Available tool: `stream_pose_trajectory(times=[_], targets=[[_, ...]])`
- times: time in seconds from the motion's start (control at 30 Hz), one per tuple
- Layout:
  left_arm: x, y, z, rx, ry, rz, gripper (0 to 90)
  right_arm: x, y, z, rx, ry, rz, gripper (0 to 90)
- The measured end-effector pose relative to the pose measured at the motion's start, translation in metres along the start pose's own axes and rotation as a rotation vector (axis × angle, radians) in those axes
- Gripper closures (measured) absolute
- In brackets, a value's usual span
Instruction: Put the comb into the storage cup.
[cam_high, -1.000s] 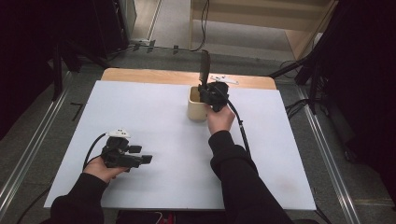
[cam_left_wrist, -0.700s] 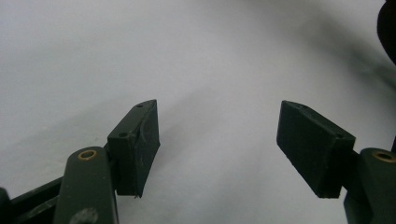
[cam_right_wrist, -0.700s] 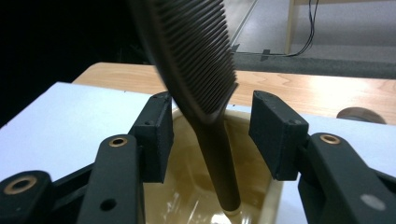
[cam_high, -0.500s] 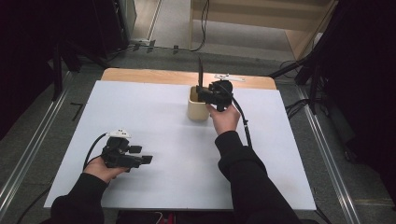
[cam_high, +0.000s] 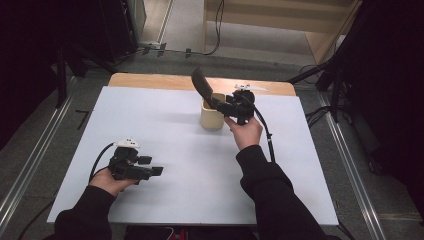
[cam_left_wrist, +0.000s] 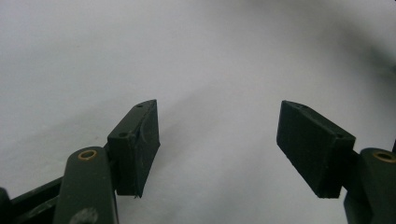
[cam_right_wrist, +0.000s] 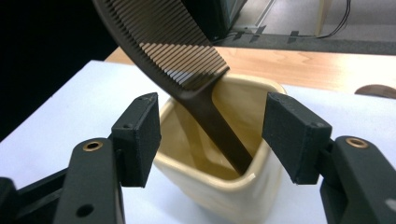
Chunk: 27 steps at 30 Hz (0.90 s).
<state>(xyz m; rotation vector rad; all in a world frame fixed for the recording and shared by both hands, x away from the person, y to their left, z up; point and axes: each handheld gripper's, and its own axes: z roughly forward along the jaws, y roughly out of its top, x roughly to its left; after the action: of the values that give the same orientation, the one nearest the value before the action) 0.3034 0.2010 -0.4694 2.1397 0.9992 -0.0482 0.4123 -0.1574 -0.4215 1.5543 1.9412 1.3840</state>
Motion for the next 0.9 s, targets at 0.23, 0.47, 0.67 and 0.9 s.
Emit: stream_pose_trajectory(times=[0.23,0.47,0.67,0.9], targets=[[0.001,0.000,-0.001,0.002,0.000,-0.002,30.4,-0.003,-0.005,-0.012,0.019,0.023,-0.054,33.2],[0.001,0.000,-0.001,0.004,0.004,-0.002,30.4,-0.002,-0.009,-0.019,0.040,0.067,-0.068,30.1],[0.002,0.000,-0.001,0.001,0.005,-0.006,30.4,0.002,-0.013,-0.025,0.056,0.104,-0.105,27.3],[0.002,0.000,-0.001,0.000,0.006,-0.006,30.4,0.009,-0.021,-0.033,0.075,0.155,-0.150,27.1]])
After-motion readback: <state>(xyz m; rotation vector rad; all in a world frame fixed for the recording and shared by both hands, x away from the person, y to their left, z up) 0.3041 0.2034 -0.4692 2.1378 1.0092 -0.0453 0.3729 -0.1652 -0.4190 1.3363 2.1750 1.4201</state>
